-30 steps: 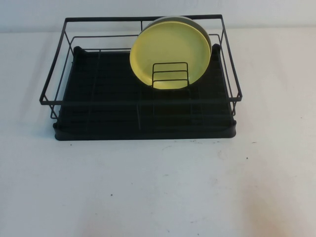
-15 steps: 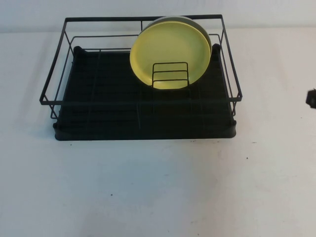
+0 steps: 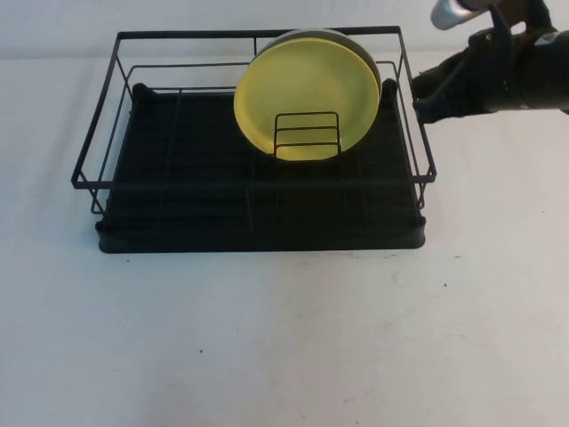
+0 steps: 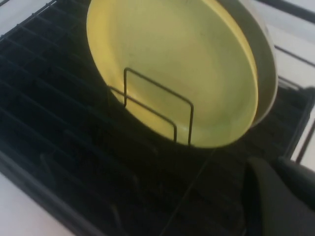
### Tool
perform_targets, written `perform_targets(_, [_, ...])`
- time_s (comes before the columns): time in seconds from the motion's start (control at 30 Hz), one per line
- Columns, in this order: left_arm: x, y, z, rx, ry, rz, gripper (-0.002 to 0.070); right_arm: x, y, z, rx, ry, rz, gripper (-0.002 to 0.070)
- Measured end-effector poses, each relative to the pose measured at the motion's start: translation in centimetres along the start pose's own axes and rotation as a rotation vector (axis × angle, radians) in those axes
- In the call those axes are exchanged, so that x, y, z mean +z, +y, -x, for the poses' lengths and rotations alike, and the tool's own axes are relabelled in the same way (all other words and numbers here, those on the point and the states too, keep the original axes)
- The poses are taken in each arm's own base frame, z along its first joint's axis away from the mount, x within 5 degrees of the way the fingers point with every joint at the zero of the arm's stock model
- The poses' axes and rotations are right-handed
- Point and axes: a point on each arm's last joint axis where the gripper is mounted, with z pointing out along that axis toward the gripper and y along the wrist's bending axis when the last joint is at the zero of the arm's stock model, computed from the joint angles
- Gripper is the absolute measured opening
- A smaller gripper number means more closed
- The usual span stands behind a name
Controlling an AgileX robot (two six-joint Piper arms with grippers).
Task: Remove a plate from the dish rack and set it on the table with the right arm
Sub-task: Grasp the plate from the shelf
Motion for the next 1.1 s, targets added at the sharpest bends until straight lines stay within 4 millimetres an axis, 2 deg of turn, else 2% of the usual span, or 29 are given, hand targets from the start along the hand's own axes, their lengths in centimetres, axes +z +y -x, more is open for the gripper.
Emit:
perform_targets(0.1, [0.0, 0.0, 0.0, 0.000, 0.000, 0.000, -0.0004, 1.5, -0.3, 1.0, -0.069, -0.016, 0.005, 0.0039])
perform_targets(0.3, [0.0, 0.0, 0.0, 0.000, 0.000, 0.000, -0.0004, 4.1, 0.5, 2.6, -0.280, -0.050, 0.032, 0.0201])
perform_targets(0.4, [0.0, 0.0, 0.0, 0.000, 0.000, 0.000, -0.0004, 5.5, 0.7, 3.1, -0.339, -0.061, 0.042, 0.0252])
perform_targets(0.53, [0.0, 0.0, 0.0, 0.000, 0.000, 0.000, -0.0004, 7.9, 0.3, 3.6, -0.370, -0.074, 0.047, 0.0272])
perform_targets(0.73, [0.0, 0.0, 0.0, 0.000, 0.000, 0.000, -0.0004, 10.5, -0.2, 4.3, -0.405, -0.090, 0.058, 0.0276])
perform_targets(0.87, [0.0, 0.0, 0.0, 0.000, 0.000, 0.000, -0.0004, 11.7, -0.4, 4.1, -0.439, -0.088, 0.058, 0.0276])
perform_targets(1.1, [0.0, 0.0, 0.0, 0.000, 0.000, 0.000, -0.0004, 12.6, -0.7, 3.7, -0.481, -0.093, 0.030, 0.0276])
